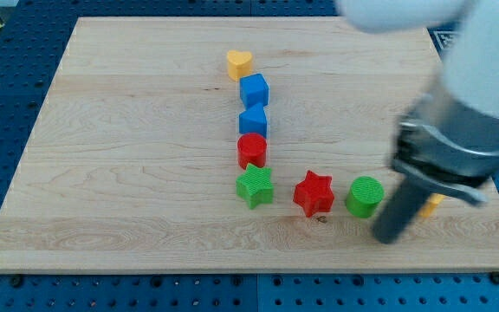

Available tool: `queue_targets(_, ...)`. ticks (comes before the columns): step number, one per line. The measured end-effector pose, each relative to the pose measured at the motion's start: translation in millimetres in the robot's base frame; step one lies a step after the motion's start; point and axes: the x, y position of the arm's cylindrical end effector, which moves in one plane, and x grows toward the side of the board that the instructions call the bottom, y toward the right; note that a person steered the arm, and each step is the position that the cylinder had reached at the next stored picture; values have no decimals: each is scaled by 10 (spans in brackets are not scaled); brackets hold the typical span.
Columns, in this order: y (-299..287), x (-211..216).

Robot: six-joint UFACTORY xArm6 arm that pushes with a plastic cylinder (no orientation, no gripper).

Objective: Place the green circle vertically above the yellow hexagon

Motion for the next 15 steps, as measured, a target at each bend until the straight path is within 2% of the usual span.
queue_targets(3, -123, -196)
queue_targets(5, -123, 73)
queue_targets(8, -16, -52)
queue_targets(12, 115, -969)
queue_targets(14, 248, -683)
queue_targets(15, 307, -792)
